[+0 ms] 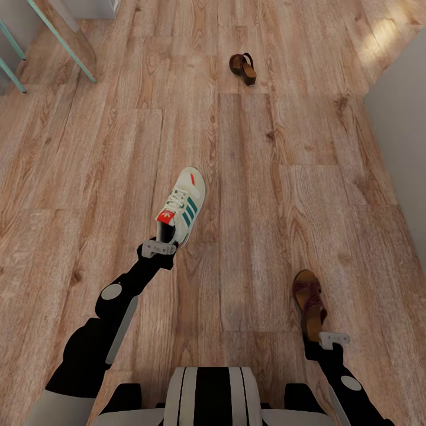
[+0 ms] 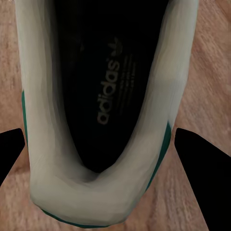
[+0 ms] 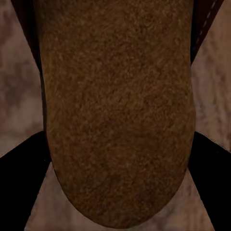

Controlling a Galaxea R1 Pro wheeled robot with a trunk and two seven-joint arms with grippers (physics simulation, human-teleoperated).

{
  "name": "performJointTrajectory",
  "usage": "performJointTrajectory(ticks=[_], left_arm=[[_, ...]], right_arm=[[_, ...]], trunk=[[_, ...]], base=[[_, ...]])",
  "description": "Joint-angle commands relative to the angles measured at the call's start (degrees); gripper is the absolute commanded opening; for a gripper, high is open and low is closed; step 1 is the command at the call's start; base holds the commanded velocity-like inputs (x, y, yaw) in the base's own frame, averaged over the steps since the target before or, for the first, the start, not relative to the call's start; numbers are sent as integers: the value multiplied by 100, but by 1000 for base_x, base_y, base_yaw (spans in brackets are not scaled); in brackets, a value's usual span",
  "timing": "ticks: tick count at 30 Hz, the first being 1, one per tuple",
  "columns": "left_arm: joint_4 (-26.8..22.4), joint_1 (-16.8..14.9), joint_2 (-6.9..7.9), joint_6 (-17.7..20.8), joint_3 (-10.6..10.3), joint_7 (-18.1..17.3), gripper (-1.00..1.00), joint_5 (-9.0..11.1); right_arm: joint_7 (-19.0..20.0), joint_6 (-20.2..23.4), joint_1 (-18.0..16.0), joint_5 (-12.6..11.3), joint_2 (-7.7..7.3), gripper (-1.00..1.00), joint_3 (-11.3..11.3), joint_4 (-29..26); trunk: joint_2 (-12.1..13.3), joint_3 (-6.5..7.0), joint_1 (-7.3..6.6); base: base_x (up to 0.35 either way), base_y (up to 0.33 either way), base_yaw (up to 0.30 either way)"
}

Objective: Pick up the two gym shoes and the two sandals from the corridor floor and place them onto the hallstand (shoe rack) in the corridor, making sure they are on the rack and not on the floor. Arrange them so the two gym shoes are next to each other and the two sandals are next to each other.

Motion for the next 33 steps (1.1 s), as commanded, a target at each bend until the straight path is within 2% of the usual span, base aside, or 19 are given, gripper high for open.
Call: performJointTrajectory(ticks=[1, 33], left_arm=[[-7, -2, 3, 34, -3, -8, -100, 22], [-19, 94, -25, 34, -26, -8, -100, 22]], right_arm=[[25, -18, -2, 30, 4, -100, -13, 2], [25, -22, -2, 28, 4, -100, -21, -6]], trunk=[[-1, -2, -1], [-1, -2, -1]], base=[[0, 0, 0], [0, 0, 0]])
